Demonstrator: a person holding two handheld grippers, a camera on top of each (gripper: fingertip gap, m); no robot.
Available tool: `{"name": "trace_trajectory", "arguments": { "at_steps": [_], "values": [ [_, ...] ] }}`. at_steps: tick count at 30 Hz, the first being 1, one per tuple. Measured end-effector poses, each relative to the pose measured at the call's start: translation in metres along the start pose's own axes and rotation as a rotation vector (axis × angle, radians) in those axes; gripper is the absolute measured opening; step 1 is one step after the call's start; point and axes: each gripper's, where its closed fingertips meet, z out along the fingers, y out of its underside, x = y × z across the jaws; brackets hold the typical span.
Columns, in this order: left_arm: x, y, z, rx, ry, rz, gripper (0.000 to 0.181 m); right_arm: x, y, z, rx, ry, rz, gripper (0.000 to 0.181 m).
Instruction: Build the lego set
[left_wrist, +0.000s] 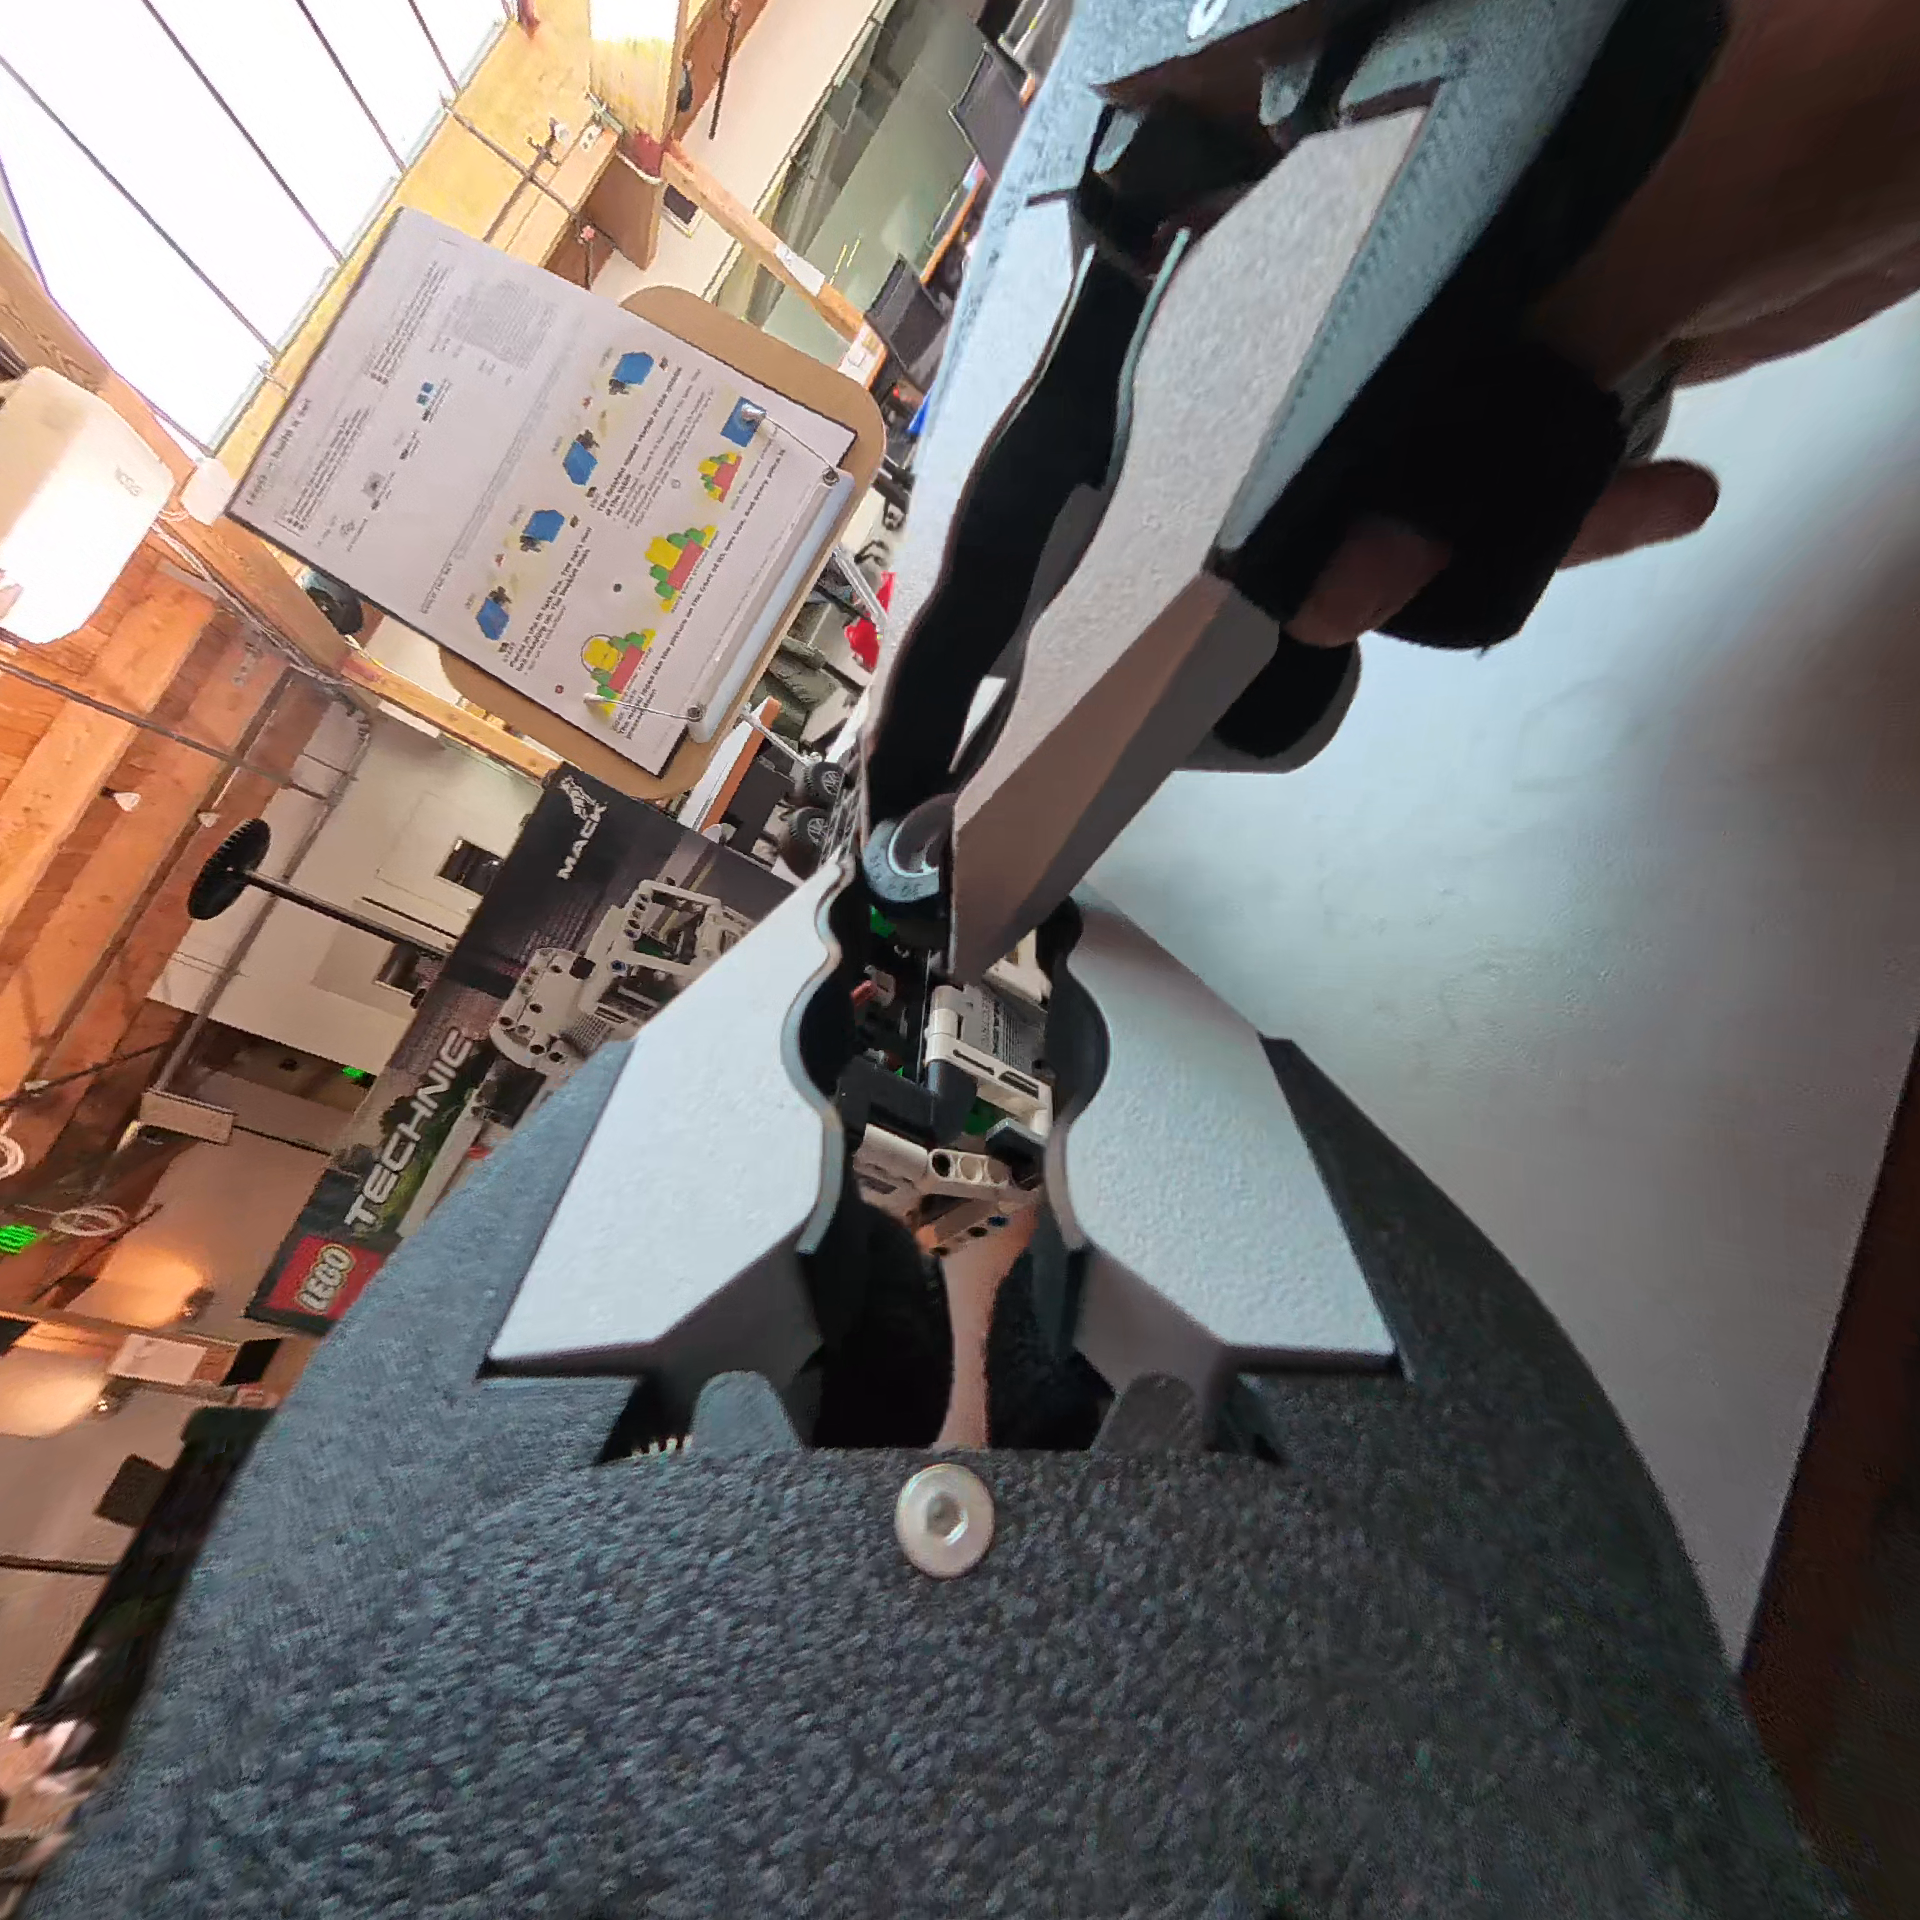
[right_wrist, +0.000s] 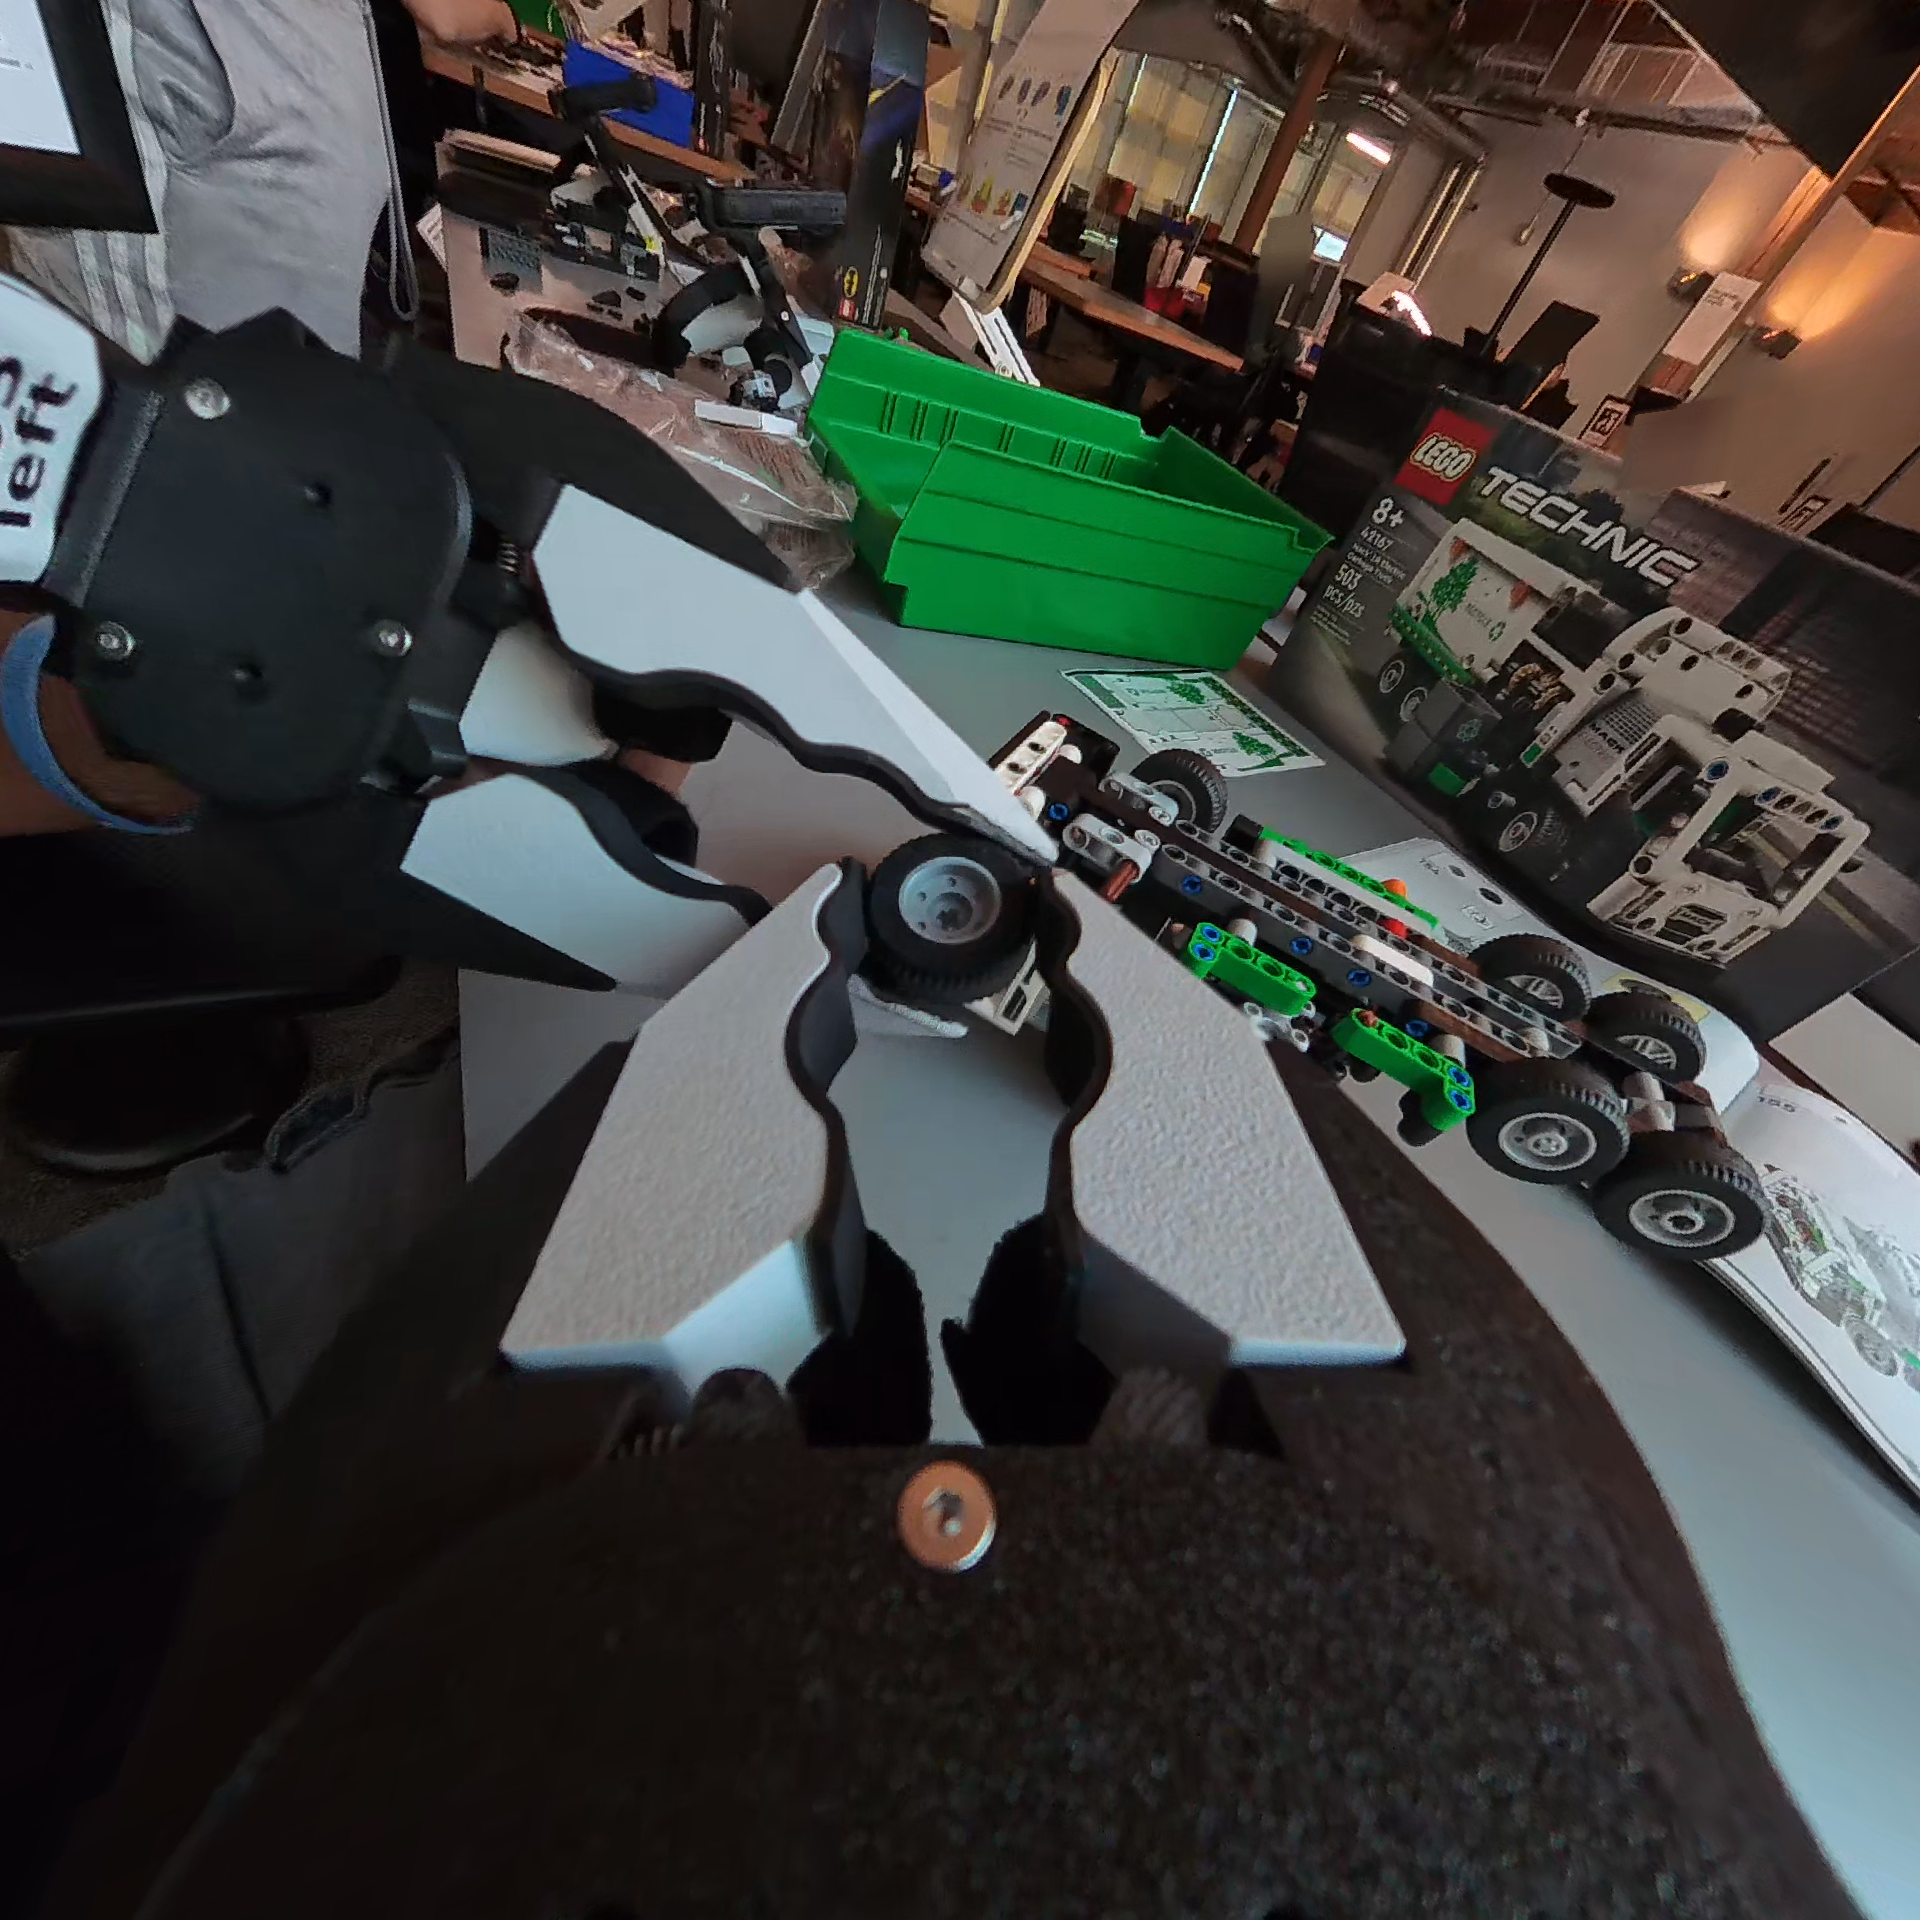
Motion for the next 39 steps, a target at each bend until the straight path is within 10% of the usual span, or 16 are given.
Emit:
{"name": "trace_trajectory", "arguments": {
  "at_steps": [5, 15, 23, 33, 39],
  "values": [
    [0.0, 0.003, 0.002, -0.005, 0.014, -0.027, 0.029, 0.002, 0.004, 0.002, -0.016, 0.003, 0.087, 0.032],
    [-0.018, 0.02, -0.006, -0.128, -0.195, 0.451, 0.029, 0.009, 0.007, 0.0, -0.05, -0.18, 0.446, 0.028],
    [-0.01, 0.02, -0.001, -0.166, -0.191, 0.546, 0.029, 0.01, 0.013, 0.002, -0.097, -0.11, 0.316, 0.009],
    [-0.024, 0.034, -0.006, -0.188, -0.096, 0.203, 0.032, 0.037, 0.009, 0.002, 0.01, 0.11, 0.266, 0.006],
    [-0.074, 0.037, -0.006, -0.083, 0.101, -0.457, 0.048, 0.053, 0.013, 0.004, 0.081, 0.262, 0.279, 0.006]
  ]
}}
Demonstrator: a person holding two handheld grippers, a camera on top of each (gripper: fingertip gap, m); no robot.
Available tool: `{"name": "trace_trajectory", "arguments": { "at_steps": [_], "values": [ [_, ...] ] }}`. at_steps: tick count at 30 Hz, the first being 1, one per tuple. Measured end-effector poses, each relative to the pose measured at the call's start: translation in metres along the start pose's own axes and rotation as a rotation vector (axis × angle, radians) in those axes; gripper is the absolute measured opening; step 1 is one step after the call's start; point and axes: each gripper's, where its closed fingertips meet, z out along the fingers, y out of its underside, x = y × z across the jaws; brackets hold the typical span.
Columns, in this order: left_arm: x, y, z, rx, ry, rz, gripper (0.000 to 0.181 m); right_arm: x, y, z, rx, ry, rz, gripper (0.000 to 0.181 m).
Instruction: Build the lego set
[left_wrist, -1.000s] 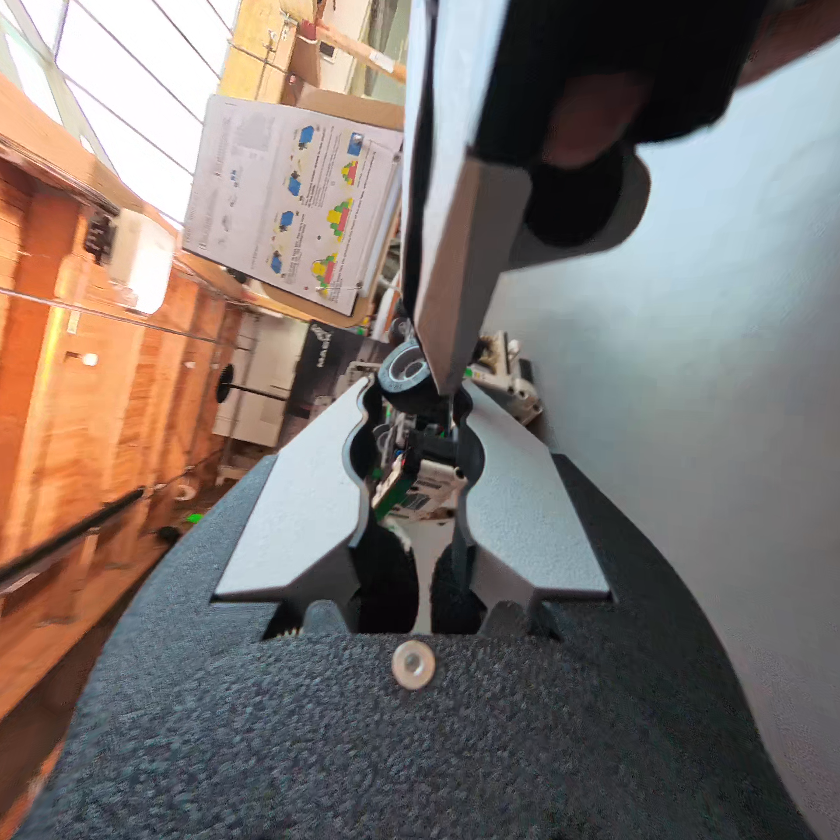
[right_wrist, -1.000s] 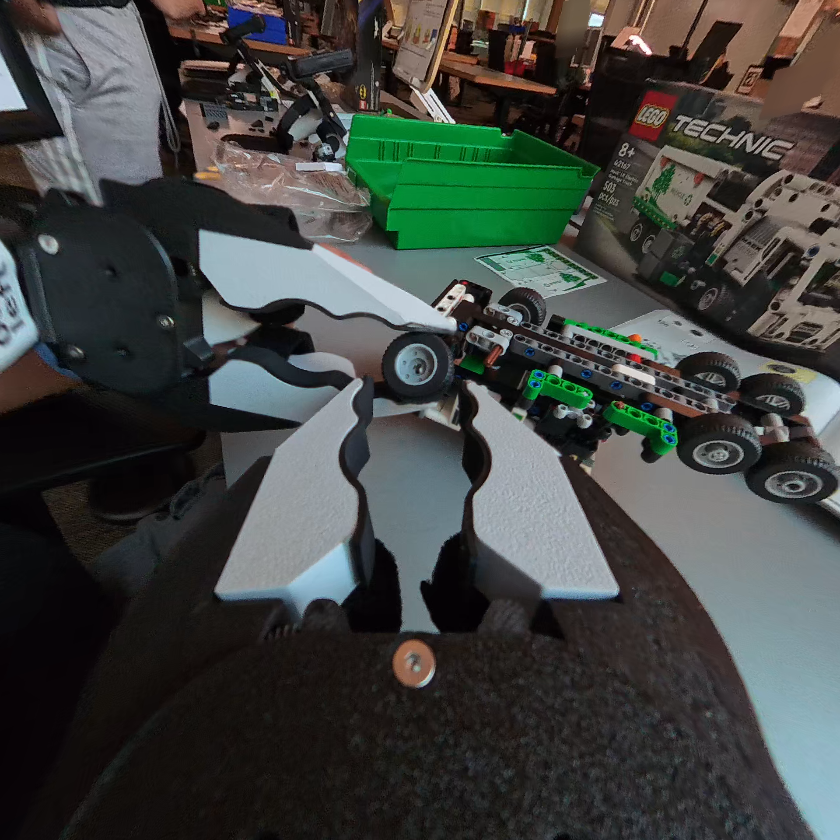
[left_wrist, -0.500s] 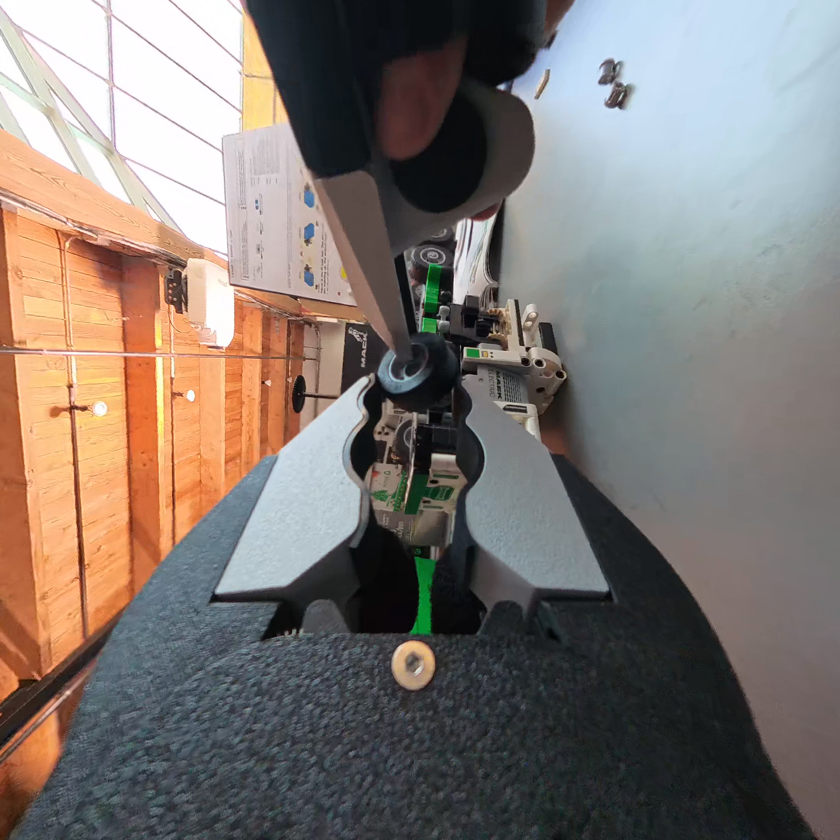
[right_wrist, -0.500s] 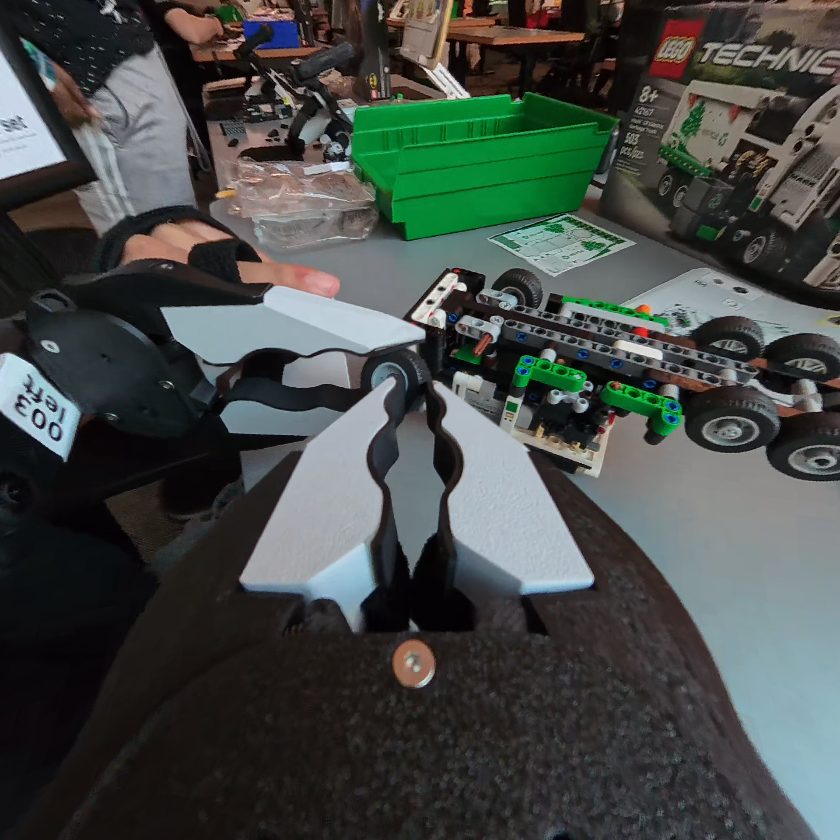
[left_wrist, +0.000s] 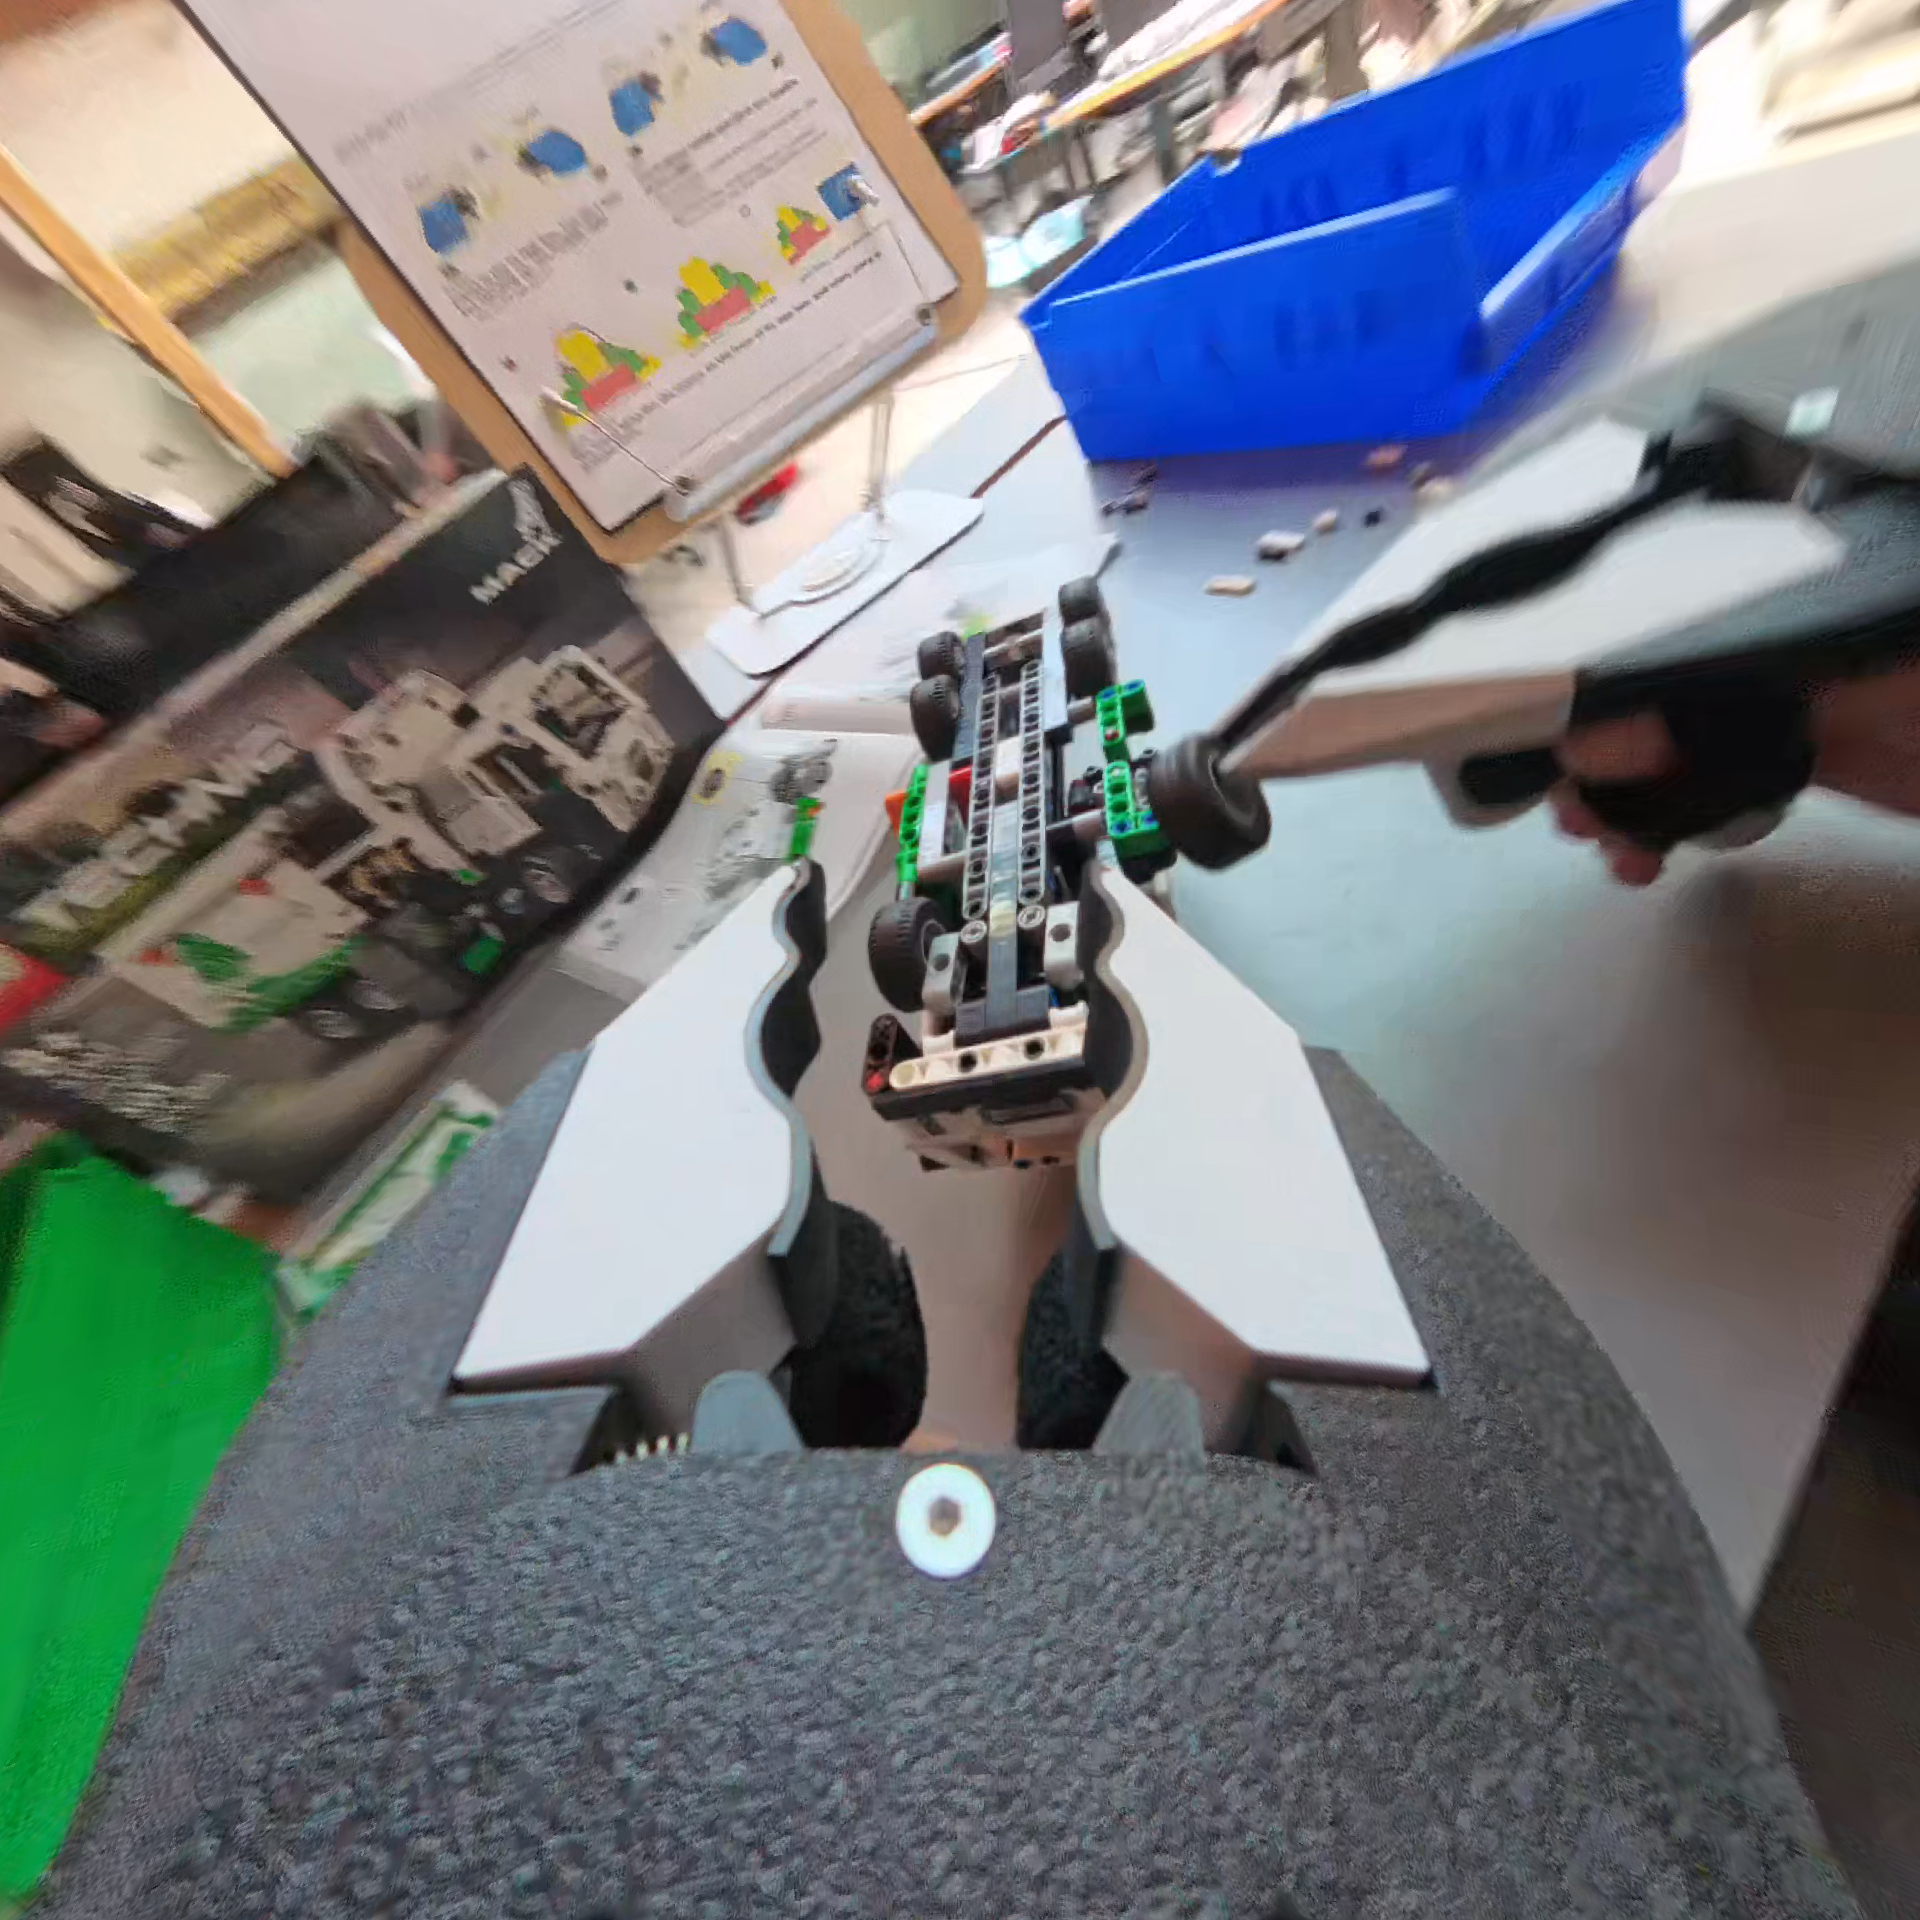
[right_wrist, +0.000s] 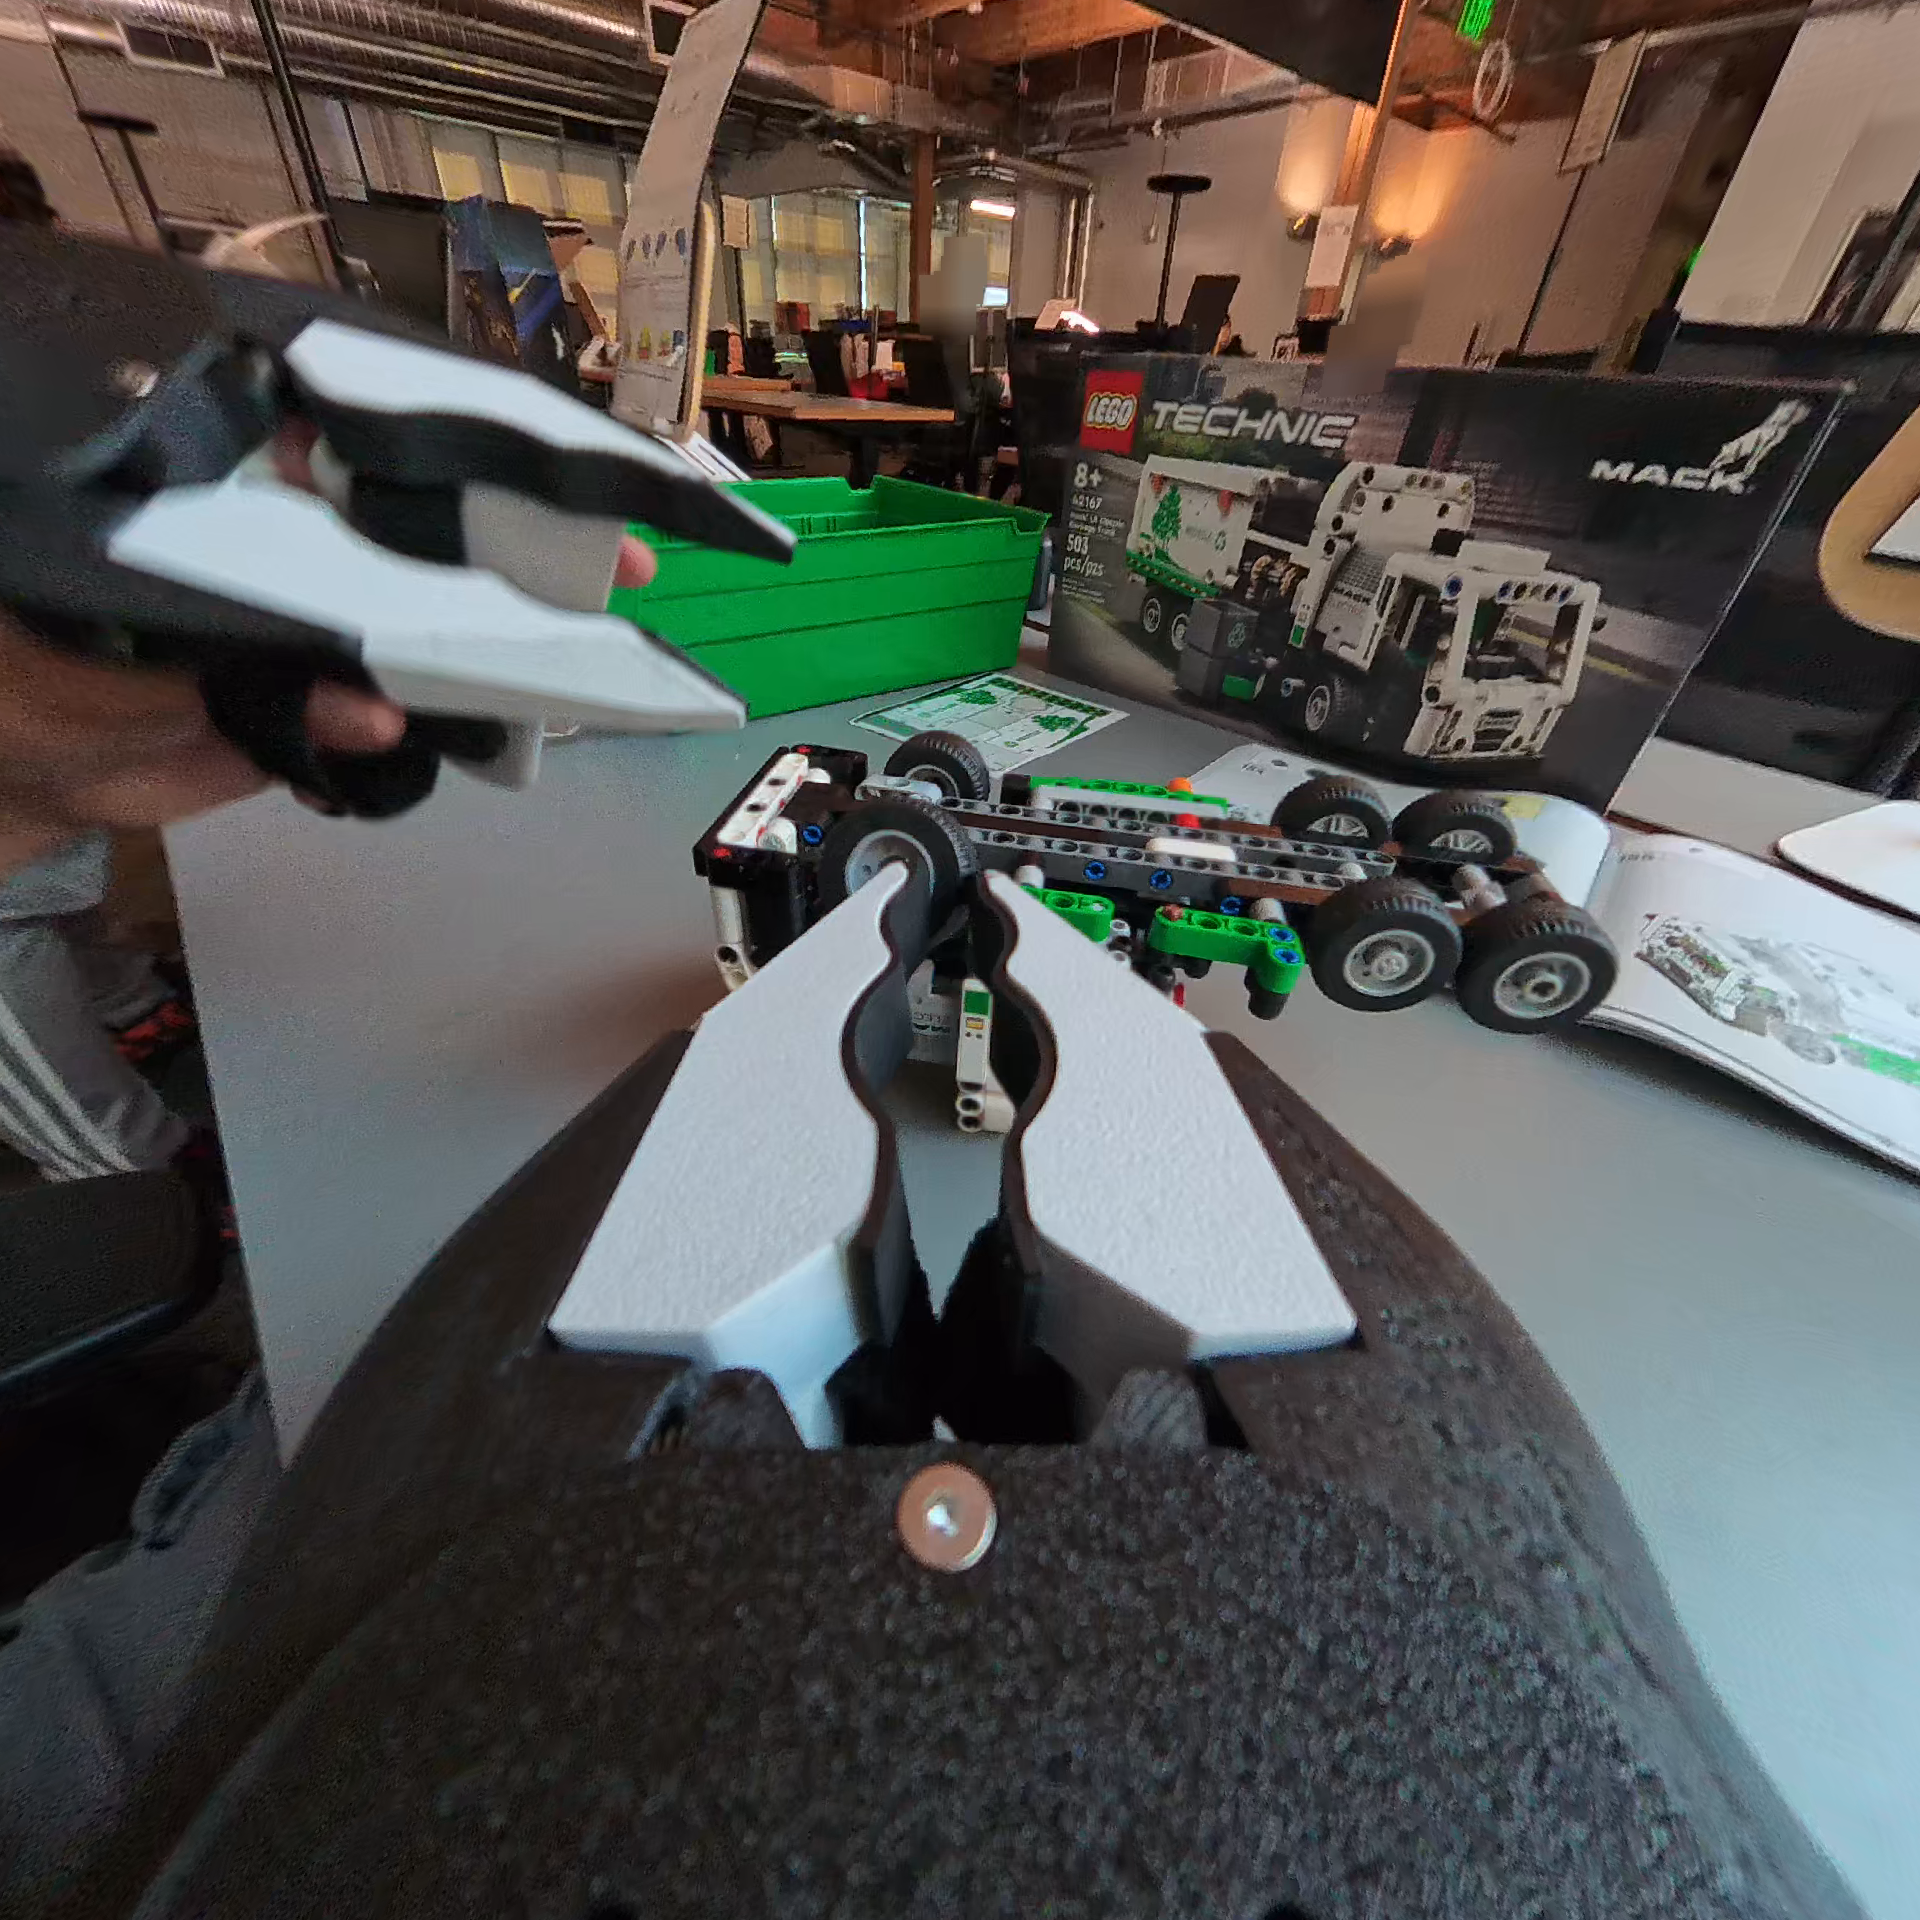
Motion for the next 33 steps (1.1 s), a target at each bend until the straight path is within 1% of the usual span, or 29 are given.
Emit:
{"name": "trace_trajectory", "arguments": {
  "at_steps": [2, 3, 4, 5, 6, 7, 8, 10, 11, 13, 16, 18, 20, 22, 24, 27, 29, 31, 32, 33],
  "values": [
    [-0.013, -0.006, 0.004, 0.024, 0.118, -0.161, 0.06, -0.004, 0.007, 0.005, -0.014, 0.026, -0.059, 0.006],
    [-0.015, -0.007, 0.007, 0.031, 0.184, -0.216, 0.065, -0.006, 0.005, 0.006, -0.001, 0.03, -0.065, 0.006],
    [-0.012, -0.003, 0.01, 0.013, 0.266, -0.257, 0.071, -0.01, 0.0, 0.008, 0.03, 0.021, -0.059, 0.006],
    [-0.008, 0.004, 0.015, -0.026, 0.334, -0.288, 0.08, -0.014, 0.002, 0.01, 0.012, 0.003, -0.059, 0.006],
    [-0.003, 0.011, 0.02, -0.062, 0.382, -0.309, 0.096, -0.013, 0.007, 0.012, -0.031, 0.017, -0.075, 0.006],
    [0.004, 0.017, 0.023, -0.082, 0.425, -0.32, 0.1, -0.012, 0.01, 0.011, -0.042, 0.025, -0.099, 0.006],
    [0.01, 0.023, 0.025, -0.1, 0.446, -0.309, 0.098, -0.013, 0.011, 0.011, -0.044, 0.017, -0.127, 0.006],
    [0.012, 0.036, 0.031, -0.127, 0.414, -0.262, 0.093, -0.008, 0.013, 0.01, -0.053, 0.026, -0.2, 0.006],
    [0.012, 0.041, 0.033, -0.133, 0.397, -0.25, 0.091, -0.01, 0.011, 0.01, -0.041, 0.004, -0.239, 0.006],
    [0.014, 0.042, 0.036, -0.108, 0.416, -0.262, 0.086, -0.01, 0.013, 0.011, -0.038, -0.004, -0.345, 0.006],
    [0.016, 0.041, 0.033, -0.067, 0.465, -0.264, 0.08, -0.014, 0.015, 0.008, -0.003, -0.018, -0.576, 0.006],
    [0.014, 0.042, 0.033, -0.044, 0.489, -0.274, 0.078, -0.016, 0.01, 0.007, 0.025, -0.022, -0.669, 0.006],
    [0.012, 0.042, 0.034, -0.023, 0.512, -0.287, 0.077, -0.012, 0.007, 0.008, 0.03, 0.008, -0.769, 0.006],
    [0.009, 0.043, 0.035, 0.001, 0.529, -0.29, 0.075, -0.011, 0.006, 0.01, 0.042, 0.023, -0.835, 0.006],
    [0.009, 0.043, 0.036, 0.025, 0.541, -0.291, 0.077, -0.015, 0.007, 0.012, 0.066, 0.002, -0.886, 0.006],
    [0.011, 0.043, 0.038, 0.053, 0.57, -0.285, 0.083, -0.015, 0.008, 0.016, 0.05, -0.025, -0.891, 0.006],
    [0.011, 0.044, 0.038, 0.052, 0.58, -0.28, 0.084, -0.015, 0.005, 0.017, 0.04, -0.04, -0.908, 0.006],
    [0.008, 0.043, 0.036, 0.055, 0.59, -0.302, 0.086, -0.016, 0.001, 0.015, 0.048, -0.062, -0.962, 0.006],
    [0.005, 0.042, 0.036, 0.059, 0.581, -0.317, 0.083, -0.015, 0.001, 0.014, 0.042, -0.071, -1.003, 0.006],
    [0.0, 0.041, 0.036, 0.061, 0.568, -0.331, 0.076, -0.016, 0.003, 0.013, 0.033, -0.093, -1.034, 0.006]
  ]
}}
